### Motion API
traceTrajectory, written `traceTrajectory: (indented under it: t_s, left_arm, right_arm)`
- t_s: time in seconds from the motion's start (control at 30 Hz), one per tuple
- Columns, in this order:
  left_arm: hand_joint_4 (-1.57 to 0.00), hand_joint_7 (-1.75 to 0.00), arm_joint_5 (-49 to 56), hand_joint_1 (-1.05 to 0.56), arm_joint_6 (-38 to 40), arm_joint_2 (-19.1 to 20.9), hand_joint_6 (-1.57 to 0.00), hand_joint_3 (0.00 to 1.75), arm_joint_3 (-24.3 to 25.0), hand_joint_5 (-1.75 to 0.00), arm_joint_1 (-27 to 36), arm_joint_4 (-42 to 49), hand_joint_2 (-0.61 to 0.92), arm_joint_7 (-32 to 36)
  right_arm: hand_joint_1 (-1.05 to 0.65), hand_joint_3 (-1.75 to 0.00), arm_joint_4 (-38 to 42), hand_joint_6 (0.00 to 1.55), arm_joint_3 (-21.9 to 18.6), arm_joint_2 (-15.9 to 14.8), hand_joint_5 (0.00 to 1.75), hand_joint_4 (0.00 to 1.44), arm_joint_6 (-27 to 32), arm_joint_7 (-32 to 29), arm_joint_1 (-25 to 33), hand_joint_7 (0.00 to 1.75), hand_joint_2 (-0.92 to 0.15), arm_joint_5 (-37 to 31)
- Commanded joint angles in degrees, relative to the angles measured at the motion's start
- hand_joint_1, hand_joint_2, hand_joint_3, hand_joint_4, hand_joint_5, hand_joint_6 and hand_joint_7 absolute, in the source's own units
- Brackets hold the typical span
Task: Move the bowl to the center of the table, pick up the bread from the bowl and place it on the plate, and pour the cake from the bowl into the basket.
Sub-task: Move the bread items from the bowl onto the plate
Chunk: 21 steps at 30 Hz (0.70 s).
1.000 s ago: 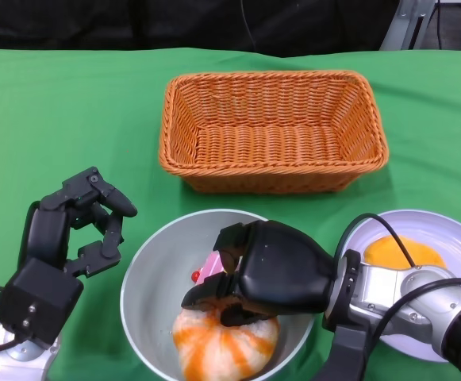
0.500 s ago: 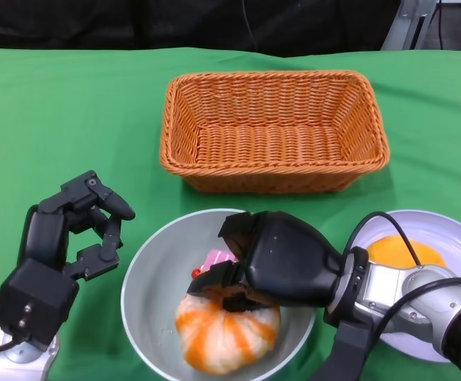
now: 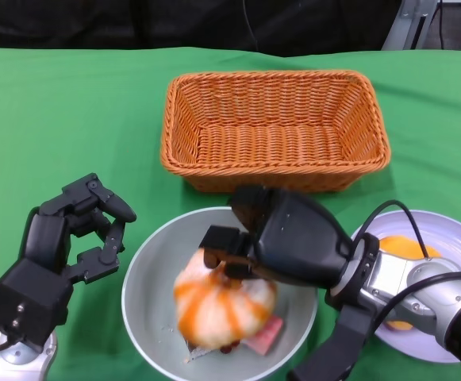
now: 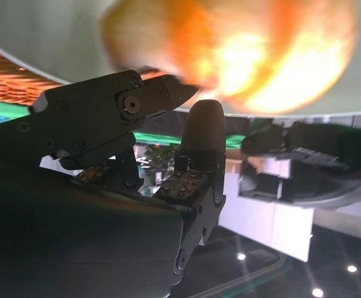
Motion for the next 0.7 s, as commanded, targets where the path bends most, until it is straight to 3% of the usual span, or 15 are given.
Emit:
traceTrajectory:
  t_s: [0.03,0.27,0.33,0.4,0.5,0.63,0.7]
  left_arm:
    - [-0.8,-1.38,-0.8,-0.01,-0.7,1.2,-0.72,0.98,0.5,-1.57,-0.4,0.3,0.67,-0.9]
    - [-0.81,-1.37,-0.3,0.01,-1.7,1.3,-0.75,0.97,0.5,-1.62,-0.7,1.0,0.67,-0.2]
    - [-0.82,-1.38,0.1,-0.02,-1.5,1.4,-0.77,0.97,0.4,-1.65,-0.7,1.1,0.66,0.2]
    - [-0.82,-1.39,0.5,-0.02,-1.0,1.5,-0.77,0.98,0.4,-1.65,-0.6,1.0,0.65,0.8]
    - [-0.8,-1.38,1.4,-0.01,-1.3,1.7,-0.76,1.0,0.2,-1.66,-0.6,0.9,0.64,1.5]
    - [-0.79,-1.38,2.3,-0.01,-1.2,1.8,-0.75,1.02,0.1,-1.67,-0.3,0.3,0.63,2.5]
    - [-0.78,-1.37,2.2,-0.01,-1.1,1.7,-0.75,1.03,0.1,-1.66,-0.2,0.2,0.64,2.3]
  right_arm:
    - [-0.25,-0.14,-1.7,0.62,-1.9,-1.0,1.67,0.64,-1.1,1.6,0.0,1.23,-0.92,2.7]
    - [-0.26,-0.25,-5.4,0.58,-5.0,-2.1,1.7,0.58,-1.7,6.9,0.8,1.23,-0.92,6.1]
    - [-0.27,-0.27,-7.0,0.67,-6.1,-2.5,1.6,0.64,-1.9,8.8,1.3,1.01,-0.92,7.1]
    - [-0.26,-0.22,-8.1,0.71,-6.6,-2.8,1.57,0.65,-1.8,9.2,2.0,0.98,-0.92,7.2]
    - [-0.25,-0.16,-8.9,0.63,-7.1,-3.0,1.7,0.62,-1.7,9.5,2.7,1.24,-0.92,6.9]
    - [-0.27,-0.12,-8.3,0.6,-7.0,-3.3,1.74,0.61,-3.2,9.8,3.2,1.34,-0.92,7.1]
    - [-0.27,-0.12,-8.9,0.55,-7.3,-3.9,1.74,0.58,-6.2,13.3,3.3,1.39,-0.92,9.8]
